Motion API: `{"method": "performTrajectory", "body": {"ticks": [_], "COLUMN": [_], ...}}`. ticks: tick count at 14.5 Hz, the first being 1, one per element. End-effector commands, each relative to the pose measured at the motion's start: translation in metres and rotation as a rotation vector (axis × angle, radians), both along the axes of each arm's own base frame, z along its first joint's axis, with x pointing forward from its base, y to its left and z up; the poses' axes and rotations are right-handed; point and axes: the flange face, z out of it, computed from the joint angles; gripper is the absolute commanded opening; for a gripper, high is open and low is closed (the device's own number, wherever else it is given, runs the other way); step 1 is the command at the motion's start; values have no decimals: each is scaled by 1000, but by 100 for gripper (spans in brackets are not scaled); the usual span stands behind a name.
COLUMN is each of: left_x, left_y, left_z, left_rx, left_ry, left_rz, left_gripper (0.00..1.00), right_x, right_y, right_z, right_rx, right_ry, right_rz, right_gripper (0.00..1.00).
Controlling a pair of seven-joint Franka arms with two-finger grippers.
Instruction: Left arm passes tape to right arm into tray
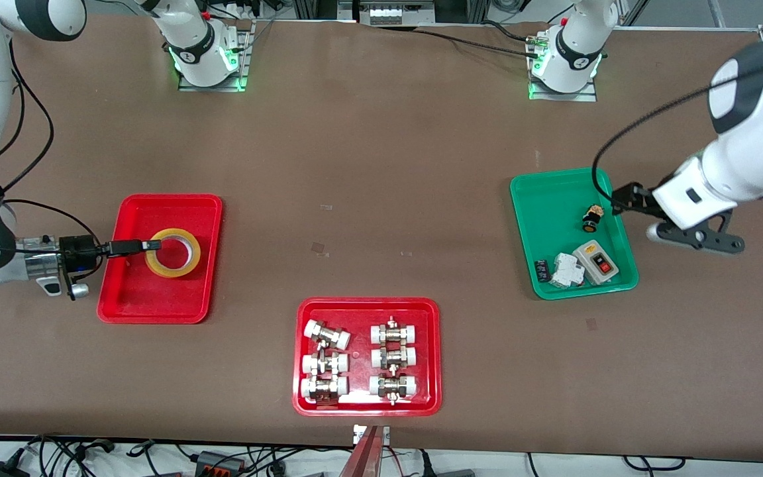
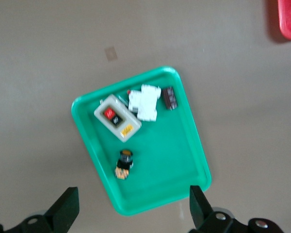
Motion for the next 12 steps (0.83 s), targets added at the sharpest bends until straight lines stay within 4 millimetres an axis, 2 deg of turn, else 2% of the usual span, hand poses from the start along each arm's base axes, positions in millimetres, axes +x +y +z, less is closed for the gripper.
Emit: {"method": "performTrajectory", "body": {"ticks": [1,3,6,7,9,10,11,12], "left_x": [-11,-9,-4,0,-3,3,1,-9], "left_y": [10,8,2,3,30,45,44,50], "left_z": [9,23,39,36,60,72,92,91], "left_rx": [5,0,-6,-5,7,13,22,24], "left_ry": [1,9,29,44,-18,-90,-183,-186], "left_rz": [24,19,2,6,68,96,87,105], "left_gripper": [100,100,100,100,100,100,100,100], "right_x": [4,1,5,5,5,5,4,4], "right_y": [-3,-11,-15,-19,-19,-20,-21,-23], "right_z": [-6,-16,-10,-10,-12,-12,-12,-12], "right_rx": [15,22,18,16,13,12,12,8], "right_ry": [-60,-69,-84,-86,-88,-86,-90,-87], "right_rz": [19,18,15,9,7,4,4,3], "right_gripper": [22,24,25,26,32,65,100,100]}}
